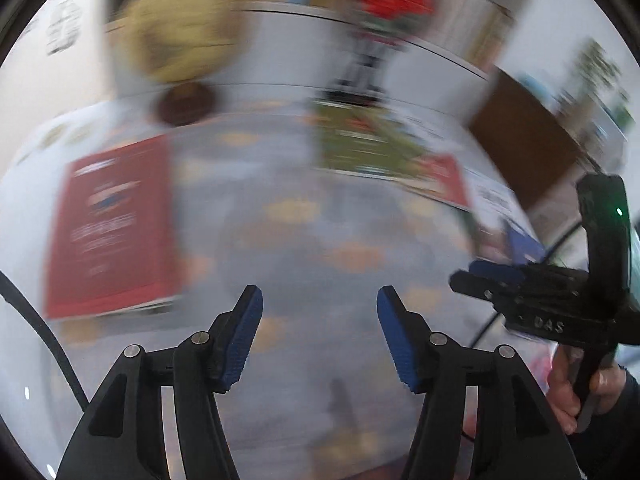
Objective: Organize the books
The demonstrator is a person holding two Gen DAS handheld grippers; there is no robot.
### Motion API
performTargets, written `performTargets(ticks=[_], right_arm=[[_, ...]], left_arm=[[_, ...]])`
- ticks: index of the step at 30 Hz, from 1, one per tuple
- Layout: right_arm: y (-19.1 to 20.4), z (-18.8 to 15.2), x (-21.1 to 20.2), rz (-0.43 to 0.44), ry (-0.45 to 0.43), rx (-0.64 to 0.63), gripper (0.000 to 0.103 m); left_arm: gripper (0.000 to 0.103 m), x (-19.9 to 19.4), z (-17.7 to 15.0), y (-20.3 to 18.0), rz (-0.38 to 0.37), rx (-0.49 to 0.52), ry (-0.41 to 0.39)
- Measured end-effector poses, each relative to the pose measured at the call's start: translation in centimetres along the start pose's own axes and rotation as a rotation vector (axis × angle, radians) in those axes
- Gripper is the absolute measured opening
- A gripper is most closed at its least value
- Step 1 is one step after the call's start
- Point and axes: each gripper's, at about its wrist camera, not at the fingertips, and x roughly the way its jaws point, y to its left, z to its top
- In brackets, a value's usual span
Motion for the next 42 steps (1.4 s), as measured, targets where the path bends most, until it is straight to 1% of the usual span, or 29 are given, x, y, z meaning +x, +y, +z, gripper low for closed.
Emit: performTargets(ticks=[2,3,4,6,8,9,12,15,17,21,24,28,34,36,39,41,42], right_arm=[[-3.7,-1.0,-2.2,-0.037,-0.019,0.054,0.041],[-6.6,-2.0,-3.7,-0.074,-0.036,0.099,0.041],[-8.4,-2.7,-4.5,-0.096,-0.044,0.129,0.041],[-13.0,-4.6,-6.4,-0.146,-0.048,0.207,0.041],[-16.7,-6.0,-7.5,-0.183,-0.040,0.266,0.041],[-19.1,-7.4,-8.4,-0.208,-0.032,0.305,0.041],[-24.2,-10.0,-9.5,-0.258,-0.008,0.403,0.041],[-27.8,-12.0,-9.7,-0.297,0.022,0.470,0.041],[-29.6,-13.0,-9.6,-0.298,0.039,0.493,0.041],[-31.4,-13.7,-9.2,-0.264,0.060,0.497,0.041],[-31.9,-13.4,-8.4,-0.241,0.079,0.468,0.041],[-32.0,-13.4,-7.8,-0.201,0.081,0.443,0.041],[-32.0,-13.3,-7.5,-0.135,0.085,0.419,0.041],[-31.5,-13.0,-7.7,-0.118,0.074,0.395,0.042],[-30.3,-12.2,-7.8,-0.167,0.073,0.324,0.042],[-29.9,-11.9,-8.0,-0.160,0.065,0.293,0.042],[-29.6,-11.6,-8.3,-0.141,0.050,0.278,0.042]], left_arm=[[0.058,1.9,0.4,-4.4,-0.039,0.064,0.020],[0.058,3.0,0.6,-6.8,-0.058,0.089,0.036],[0.058,4.1,0.7,-8.7,-0.086,0.107,0.053],[0.058,6.4,0.7,-12.7,-0.146,0.141,0.095],[0.058,8.5,0.4,-16.4,-0.186,0.173,0.135],[0.058,9.1,0.0,-17.8,-0.203,0.184,0.150],[0.058,11.7,-0.9,-21.9,-0.253,0.212,0.212],[0.058,14.4,-1.7,-24.7,-0.275,0.223,0.271],[0.058,15.7,-2.3,-26.0,-0.271,0.230,0.298],[0.058,17.0,-3.0,-27.1,-0.240,0.219,0.324],[0.058,17.4,-3.3,-26.6,-0.247,0.167,0.346],[0.058,17.3,-3.6,-26.5,-0.253,0.138,0.344],[0.058,17.6,-4.1,-27.7,-0.329,0.120,0.364],[0.058,17.3,-4.2,-27.9,-0.339,0.120,0.361],[0.058,16.7,-4.4,-27.6,-0.347,0.114,0.347],[0.058,16.1,-4.6,-27.1,-0.358,0.100,0.336],[0.058,15.7,-4.6,-26.6,-0.362,0.087,0.331]])
